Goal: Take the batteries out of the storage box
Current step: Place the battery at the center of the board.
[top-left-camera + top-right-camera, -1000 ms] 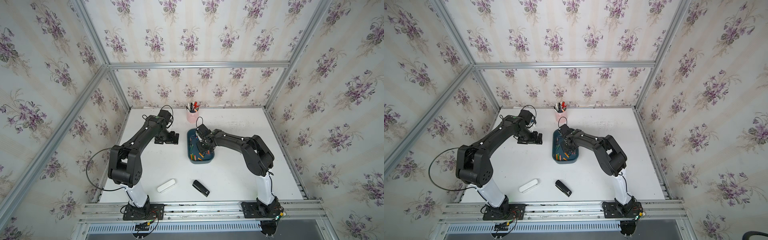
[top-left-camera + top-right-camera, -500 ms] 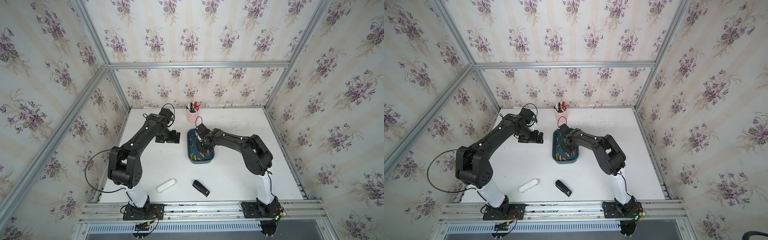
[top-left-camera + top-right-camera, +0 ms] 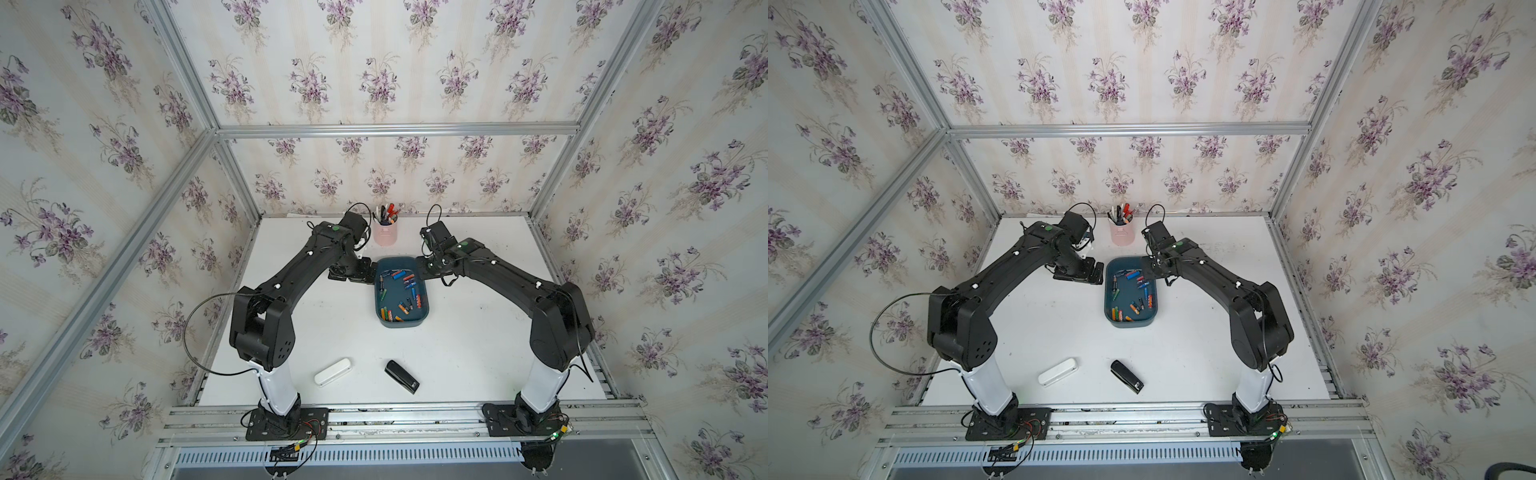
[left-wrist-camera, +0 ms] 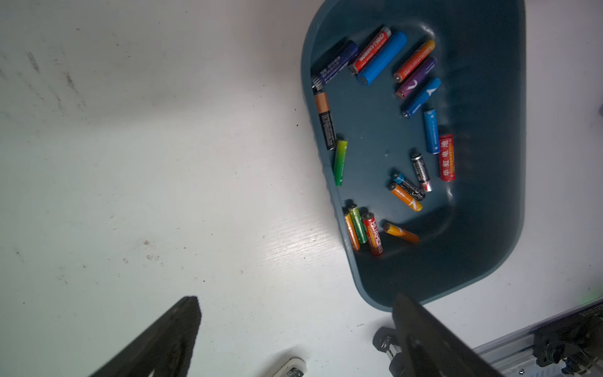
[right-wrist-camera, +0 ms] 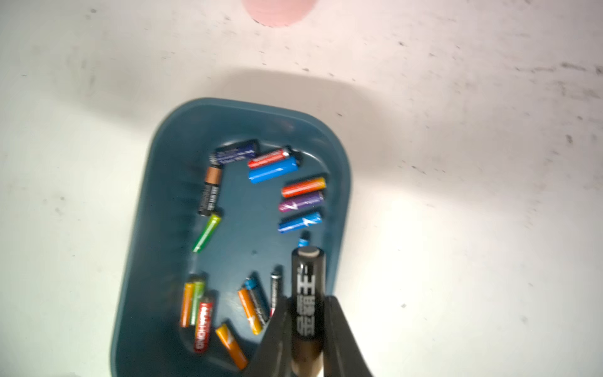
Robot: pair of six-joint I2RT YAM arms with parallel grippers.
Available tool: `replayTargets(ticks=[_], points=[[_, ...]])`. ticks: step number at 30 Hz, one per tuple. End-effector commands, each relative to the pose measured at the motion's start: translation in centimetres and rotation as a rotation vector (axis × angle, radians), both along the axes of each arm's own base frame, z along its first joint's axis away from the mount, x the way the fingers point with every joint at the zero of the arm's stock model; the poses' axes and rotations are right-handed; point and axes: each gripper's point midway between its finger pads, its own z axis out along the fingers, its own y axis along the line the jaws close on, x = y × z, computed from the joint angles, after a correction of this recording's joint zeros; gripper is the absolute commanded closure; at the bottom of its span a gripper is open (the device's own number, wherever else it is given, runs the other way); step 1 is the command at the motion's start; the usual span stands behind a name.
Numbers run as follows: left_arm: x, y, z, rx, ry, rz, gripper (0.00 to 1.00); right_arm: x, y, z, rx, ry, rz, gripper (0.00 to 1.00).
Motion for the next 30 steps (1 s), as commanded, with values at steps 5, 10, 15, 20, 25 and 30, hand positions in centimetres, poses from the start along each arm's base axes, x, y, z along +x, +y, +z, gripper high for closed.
replayTargets(ticks=[5, 10, 15, 20, 25, 30], points=[[0.5, -2.0, -0.7, 0.023, 0.018, -0.023, 0.04, -0.7, -5.3, -4.9, -0.056, 0.106, -0.098, 0.82], [0.8, -2.8, -1.1, 0.040, 0.023, -0.038, 0.03, -0.7, -5.3, -7.6, -0.066, 0.153, -0.089, 0.82], [0.8, -3.1, -1.6, 0.047, 0.032, -0.041, 0.03, -0.3, -5.2, -9.2, -0.084, 0.176, -0.085, 0.82], [0.7, -3.3, -2.1, 0.053, 0.041, -0.046, 0.03, -0.1, -5.2, -10.1, -0.105, 0.187, -0.081, 0.82], [0.6, -3.4, -2.5, 0.063, 0.050, -0.050, 0.03, -0.3, -5.3, -10.9, -0.115, 0.205, -0.081, 0.81], [0.7, -3.4, -2.6, 0.065, 0.049, -0.054, 0.03, -0.5, -5.6, -11.4, -0.130, 0.216, -0.085, 0.80]])
